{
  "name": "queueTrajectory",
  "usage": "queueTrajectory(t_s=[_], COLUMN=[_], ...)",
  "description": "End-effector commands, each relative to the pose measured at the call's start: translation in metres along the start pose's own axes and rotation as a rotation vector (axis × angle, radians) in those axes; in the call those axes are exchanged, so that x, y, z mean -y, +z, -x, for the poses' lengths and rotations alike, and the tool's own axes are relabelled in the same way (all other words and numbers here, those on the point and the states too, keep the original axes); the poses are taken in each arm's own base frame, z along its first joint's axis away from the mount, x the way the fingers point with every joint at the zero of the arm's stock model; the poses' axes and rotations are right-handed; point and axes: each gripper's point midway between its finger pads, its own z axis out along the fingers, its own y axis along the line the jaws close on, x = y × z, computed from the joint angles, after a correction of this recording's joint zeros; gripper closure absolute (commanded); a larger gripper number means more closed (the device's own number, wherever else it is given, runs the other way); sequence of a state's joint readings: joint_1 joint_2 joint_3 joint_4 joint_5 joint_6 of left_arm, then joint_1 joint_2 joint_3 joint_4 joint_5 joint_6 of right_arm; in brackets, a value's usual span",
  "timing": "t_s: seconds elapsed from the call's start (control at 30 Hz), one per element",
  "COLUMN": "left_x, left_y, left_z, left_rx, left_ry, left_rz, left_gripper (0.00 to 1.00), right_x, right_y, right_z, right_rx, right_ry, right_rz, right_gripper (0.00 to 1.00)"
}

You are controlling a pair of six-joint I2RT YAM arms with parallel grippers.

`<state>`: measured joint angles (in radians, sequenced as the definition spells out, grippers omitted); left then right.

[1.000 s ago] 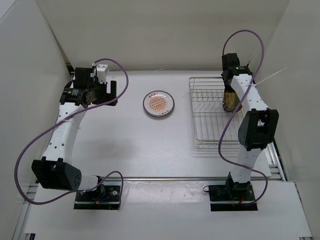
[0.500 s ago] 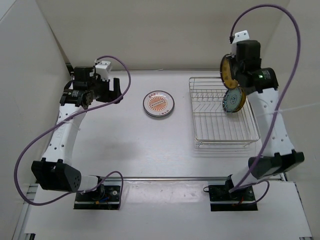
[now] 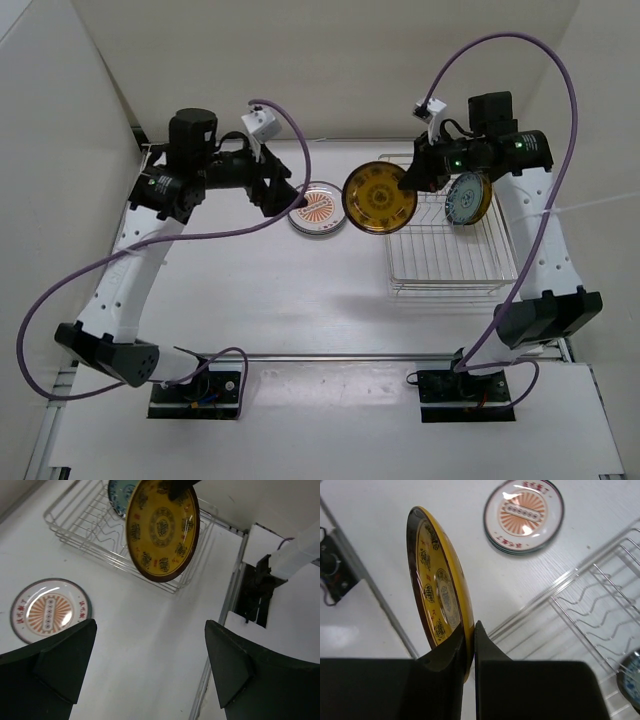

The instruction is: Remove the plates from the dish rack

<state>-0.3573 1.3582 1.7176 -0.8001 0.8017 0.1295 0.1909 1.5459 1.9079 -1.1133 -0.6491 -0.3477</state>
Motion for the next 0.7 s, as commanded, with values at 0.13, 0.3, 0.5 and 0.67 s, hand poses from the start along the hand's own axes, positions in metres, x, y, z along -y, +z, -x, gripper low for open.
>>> queueTrajectory(t_s=[0.13, 0.3, 0.5, 0.67], left_x=[0.015, 0.009, 0.015, 0.016], left_y=[0.057, 0.078, 0.090, 0.100], left_z=[-0.026, -0.024, -0.007, -0.016], left_rx=[-0.103, -0.126, -0.116, -0.141], left_ry=[-0.033, -0.052, -0.039, -0.080], left_rz=[-0.171, -0.192, -0.226, -0.257], left_gripper=[0.03, 0.05, 0.07, 0.34], right_x=[-0.032, -0.035, -0.026, -0.025], right_y=[-0.008, -0.005, 0.002, 0.001], right_z=[0.029, 0.029, 0.026, 0.029], right_rx=[0.089, 0.085, 0.064, 0.071], right_ry=[-0.072, -0.065, -0.052, -0.060], right_rz=[0.186, 0.230, 0.214, 0.211], right_gripper=[0.99, 0.99, 0.99, 0.99])
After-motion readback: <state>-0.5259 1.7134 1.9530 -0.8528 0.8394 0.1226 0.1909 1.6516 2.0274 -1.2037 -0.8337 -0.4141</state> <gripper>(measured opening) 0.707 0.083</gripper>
